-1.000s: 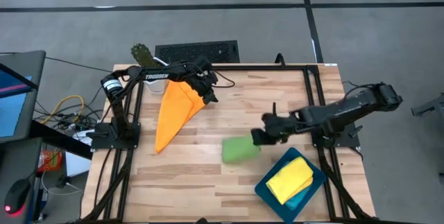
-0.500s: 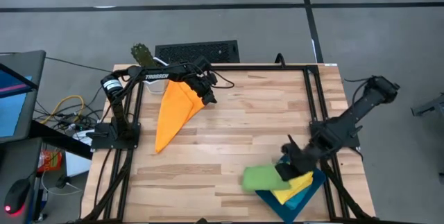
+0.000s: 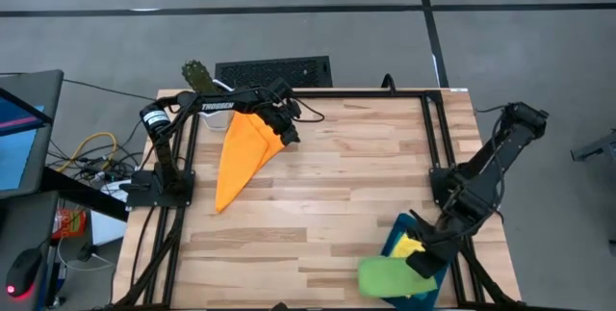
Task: Fold microfiber towels
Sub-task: Put the folded green microfiber towel into the blue bin
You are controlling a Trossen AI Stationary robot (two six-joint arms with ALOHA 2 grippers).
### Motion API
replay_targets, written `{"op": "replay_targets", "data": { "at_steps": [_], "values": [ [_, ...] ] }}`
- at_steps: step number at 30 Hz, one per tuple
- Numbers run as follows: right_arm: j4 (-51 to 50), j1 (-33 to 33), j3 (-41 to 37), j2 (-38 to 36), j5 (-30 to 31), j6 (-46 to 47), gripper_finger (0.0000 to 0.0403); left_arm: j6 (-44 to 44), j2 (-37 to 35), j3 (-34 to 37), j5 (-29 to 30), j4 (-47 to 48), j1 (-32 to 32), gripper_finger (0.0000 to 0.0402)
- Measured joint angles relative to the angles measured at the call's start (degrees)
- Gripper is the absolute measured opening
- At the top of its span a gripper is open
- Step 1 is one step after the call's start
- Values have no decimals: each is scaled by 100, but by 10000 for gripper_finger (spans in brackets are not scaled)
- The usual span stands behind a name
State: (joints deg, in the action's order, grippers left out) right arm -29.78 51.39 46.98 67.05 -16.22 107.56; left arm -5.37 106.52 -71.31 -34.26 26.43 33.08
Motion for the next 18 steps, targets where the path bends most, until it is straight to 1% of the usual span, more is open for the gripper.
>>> {"op": "replay_targets", "data": {
  "at_steps": [4,9,18],
  "values": [
    [-135,118,3,-81,-129,-244,10,-32,0,0,97,-1,0,0],
    [-1251,149,9,-224,-328,-637,10,-61,0,0,263,-2,0,0],
    [-2890,136,9,-477,-318,-1709,10,-323,0,0,308,-13,-1,0]
  ]
}}
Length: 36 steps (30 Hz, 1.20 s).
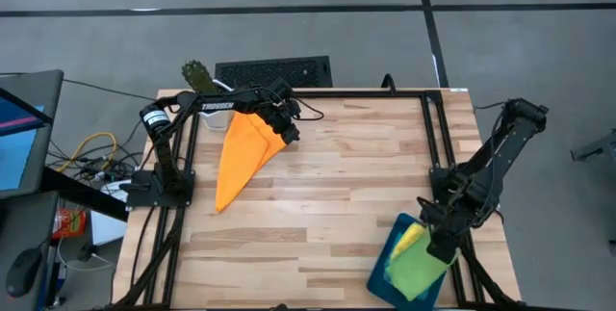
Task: Fold microfiber towels
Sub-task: Put the folded green microfiber towel into the blue bin
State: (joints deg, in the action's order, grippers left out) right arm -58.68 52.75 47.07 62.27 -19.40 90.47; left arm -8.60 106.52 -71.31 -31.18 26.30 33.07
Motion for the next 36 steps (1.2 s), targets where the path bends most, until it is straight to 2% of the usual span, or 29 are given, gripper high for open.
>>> {"op": "replay_targets", "data": {
  "at_steps": [3,10,16,22,25,30,36],
  "values": [
    [-143,-2,0,-10,131,-305,10,-26,0,0,79,0,-13,0],
    [312,-72,0,30,745,-1070,10,-202,-2,0,84,-2,-23,0],
    [141,-235,-3,430,765,-1871,10,-282,-2,0,198,-9,-36,0],
    [42,-472,-7,879,758,-2159,11,-283,-2,0,207,-9,-56,0],
    [49,-506,-7,1013,761,-2169,40,-282,-2,0,208,-11,-62,0],
    [57,-487,-4,931,772,-2116,119,-282,-2,0,209,-11,-62,0],
    [-403,-481,266,503,1161,-1341,210,-261,-2,0,207,-15,-62,0]
  ]
}}
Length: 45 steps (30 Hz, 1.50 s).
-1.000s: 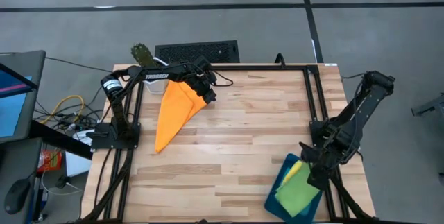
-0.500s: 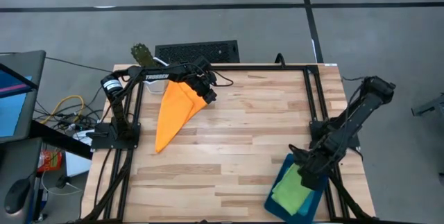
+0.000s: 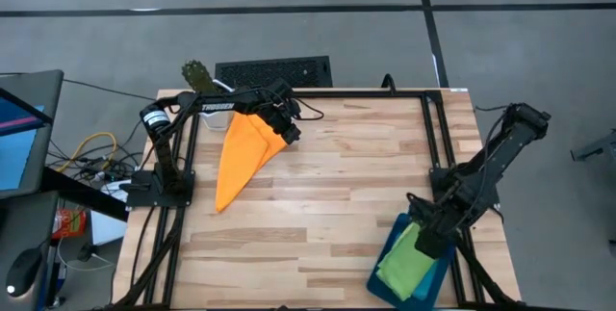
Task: Fold microfiber towels
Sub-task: Put the folded green microfiber towel into the blue bin
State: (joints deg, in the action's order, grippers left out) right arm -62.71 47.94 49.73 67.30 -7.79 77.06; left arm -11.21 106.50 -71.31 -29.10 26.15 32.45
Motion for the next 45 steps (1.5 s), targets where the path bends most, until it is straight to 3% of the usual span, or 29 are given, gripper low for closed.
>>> {"op": "replay_targets", "data": {
  "at_steps": [5,7,15,21,26,30,36,40,45],
  "values": [
    [1345,198,140,-154,1428,201,222,1,0,0,0,-2,0,0],
    [1766,233,143,55,1588,108,209,0,0,0,0,0,0,0],
    [3423,401,132,1439,1089,-213,113,-45,0,0,-72,9,0,0],
    [3767,568,132,2295,657,226,62,-44,0,1,-271,11,2,0],
    [3799,723,132,2446,555,600,54,-50,0,-40,-671,103,4,0],
    [3789,759,132,2042,542,695,54,351,0,-564,-794,1124,4,0],
    [3756,723,132,1383,949,556,54,1786,0,-1956,100,3315,-19,0],
    [3818,632,132,1514,932,274,54,2039,0,-2564,543,3762,-37,0],
    [4346,365,132,1936,930,-220,54,2047,0,-2852,568,3837,-37,0]
  ]
}}
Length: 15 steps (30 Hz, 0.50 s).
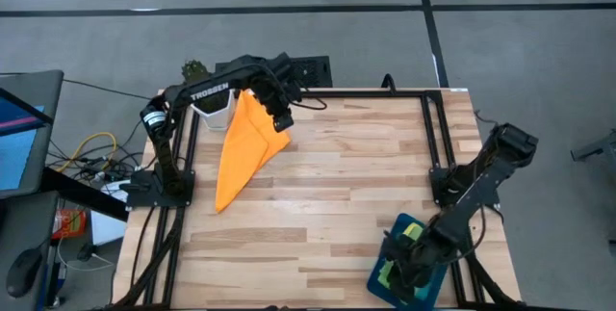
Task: Fold microfiber towels
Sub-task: Put the folded green microfiber towel into the blue bin
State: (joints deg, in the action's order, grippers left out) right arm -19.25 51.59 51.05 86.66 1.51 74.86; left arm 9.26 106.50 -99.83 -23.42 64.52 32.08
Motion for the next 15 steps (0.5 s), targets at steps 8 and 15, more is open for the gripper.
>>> {"op": "replay_targets", "data": {
  "at_steps": [8,15],
  "values": [
    [-173,-192,0,601,-451,-34,54,75,0,-24,14,226,4,0],
    [-175,-123,-3,220,-431,103,54,46,-41,-24,-76,632,4,0]
  ]
}}
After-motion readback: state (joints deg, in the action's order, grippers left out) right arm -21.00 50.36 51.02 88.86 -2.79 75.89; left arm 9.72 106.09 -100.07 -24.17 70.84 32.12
